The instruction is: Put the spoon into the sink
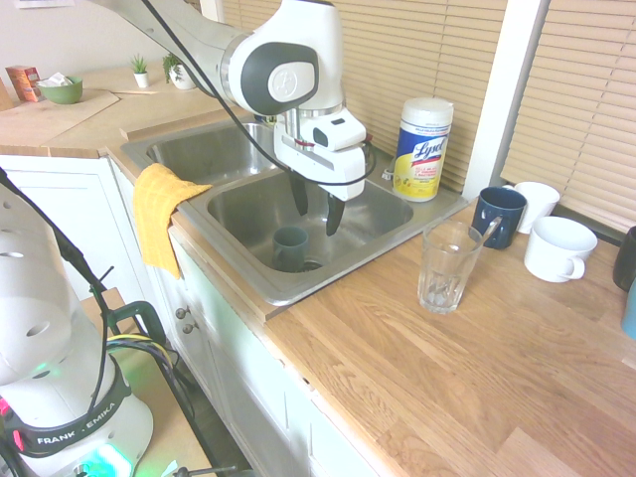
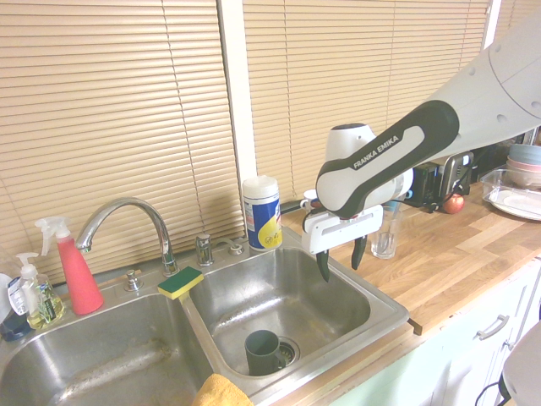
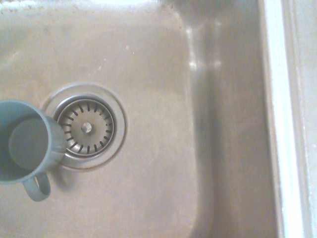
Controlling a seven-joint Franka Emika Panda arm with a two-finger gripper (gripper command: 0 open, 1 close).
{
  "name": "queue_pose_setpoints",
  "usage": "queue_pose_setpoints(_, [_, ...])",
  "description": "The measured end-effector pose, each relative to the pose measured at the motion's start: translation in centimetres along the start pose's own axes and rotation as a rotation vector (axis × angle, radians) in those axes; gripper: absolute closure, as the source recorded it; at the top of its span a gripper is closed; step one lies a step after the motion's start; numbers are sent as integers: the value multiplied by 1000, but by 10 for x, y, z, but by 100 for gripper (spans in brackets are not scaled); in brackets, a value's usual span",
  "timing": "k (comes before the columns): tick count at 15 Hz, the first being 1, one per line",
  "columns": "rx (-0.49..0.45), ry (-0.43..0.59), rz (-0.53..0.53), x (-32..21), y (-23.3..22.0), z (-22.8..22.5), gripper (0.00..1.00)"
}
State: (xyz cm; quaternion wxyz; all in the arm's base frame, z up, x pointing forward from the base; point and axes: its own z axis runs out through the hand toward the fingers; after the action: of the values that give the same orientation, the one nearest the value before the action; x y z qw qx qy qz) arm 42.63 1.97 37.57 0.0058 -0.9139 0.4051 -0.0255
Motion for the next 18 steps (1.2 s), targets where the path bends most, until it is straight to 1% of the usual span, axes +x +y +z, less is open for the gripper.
queue_pose_setpoints(2, [-4, -3, 2, 0, 0, 1, 0])
queue_pose_setpoints(4, [-3, 12, 28, 5, 3, -2, 0])
queue_pose_setpoints(6, [1, 77, 98, 17, 12, -14, 0])
queue_pose_setpoints(8, [6, 156, 176, 20, 24, -35, 0])
queue_pose_setpoints(13, [16, 359, 369, -9, 68, -82, 0])
queue_pose_setpoints(15, [23, 401, 430, -8, 89, -89, 0])
queue_pose_setpoints(18, [41, 417, 498, 14, 117, -82, 0])
